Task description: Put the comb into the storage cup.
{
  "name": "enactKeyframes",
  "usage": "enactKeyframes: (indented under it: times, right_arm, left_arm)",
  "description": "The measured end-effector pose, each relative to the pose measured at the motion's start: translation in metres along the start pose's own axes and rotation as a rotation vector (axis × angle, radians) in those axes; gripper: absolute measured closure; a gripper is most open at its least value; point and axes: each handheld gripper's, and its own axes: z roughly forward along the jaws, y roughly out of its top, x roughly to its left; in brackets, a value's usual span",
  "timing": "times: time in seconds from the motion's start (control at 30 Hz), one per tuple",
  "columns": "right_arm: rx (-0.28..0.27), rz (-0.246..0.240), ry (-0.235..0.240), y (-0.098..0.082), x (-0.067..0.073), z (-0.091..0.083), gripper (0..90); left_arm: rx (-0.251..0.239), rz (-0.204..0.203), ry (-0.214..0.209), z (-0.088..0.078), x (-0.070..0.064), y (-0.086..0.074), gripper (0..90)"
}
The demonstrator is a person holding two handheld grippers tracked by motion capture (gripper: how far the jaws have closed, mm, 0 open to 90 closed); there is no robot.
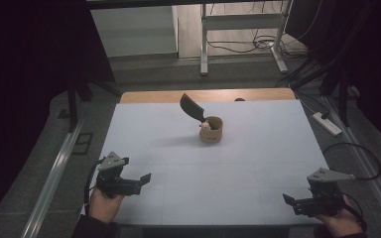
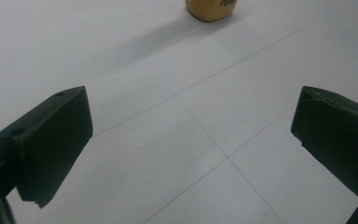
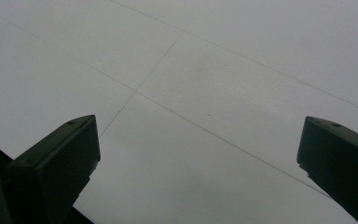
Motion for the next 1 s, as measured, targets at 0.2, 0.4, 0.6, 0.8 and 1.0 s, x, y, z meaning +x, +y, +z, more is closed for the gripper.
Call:
enactKeyframes:
  times: [0.2, 0.4, 0.6, 0.8, 1.0]
  right_arm:
    - [0.0, 0.005, -0.003, 0.0, 0.0, 0.0, 0.0]
    - [-0.001, 0.007, -0.007, 0.0, -0.001, 0.0, 0.0]
    - [0.0, 0.009, -0.011, 0.0, -0.001, 0.0, 0.0]
    - [0.001, 0.013, -0.016, 0.0, -0.001, 0.0, 0.0]
    - [0.0, 0.017, -0.02, 0.0, -0.001, 0.0, 0.0]
  left_arm:
    - [0.004, -0.004, 0.01, -0.005, -0.001, -0.006, 0.0]
    - [0.009, -0.005, 0.016, -0.01, -0.002, -0.012, 0.0]
    - [0.012, -0.007, 0.024, -0.014, -0.005, -0.017, 0.0]
    - [0.018, -0.014, 0.028, -0.018, -0.006, -0.023, 0.0]
    - [0.034, -0.014, 0.042, -0.02, -0.008, -0.029, 0.0]
